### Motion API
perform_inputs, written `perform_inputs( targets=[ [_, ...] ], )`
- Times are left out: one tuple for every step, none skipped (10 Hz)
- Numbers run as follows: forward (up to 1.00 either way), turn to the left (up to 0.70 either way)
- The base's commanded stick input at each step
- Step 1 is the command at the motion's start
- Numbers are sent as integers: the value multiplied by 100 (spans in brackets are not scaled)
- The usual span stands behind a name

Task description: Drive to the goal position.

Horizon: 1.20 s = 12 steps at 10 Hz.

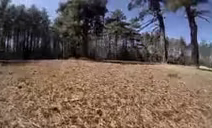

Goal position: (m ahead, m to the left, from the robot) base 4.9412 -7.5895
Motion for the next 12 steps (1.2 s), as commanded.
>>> perform_inputs(
  targets=[
    [65,-32],
    [65,-32],
    [65,-32],
    [65,-32],
    [65,-32],
    [65,-32],
    [65,-32],
    [65,-32],
    [65,-32],
    [65,-32],
    [65,-32],
    [65,-27]
  ],
)
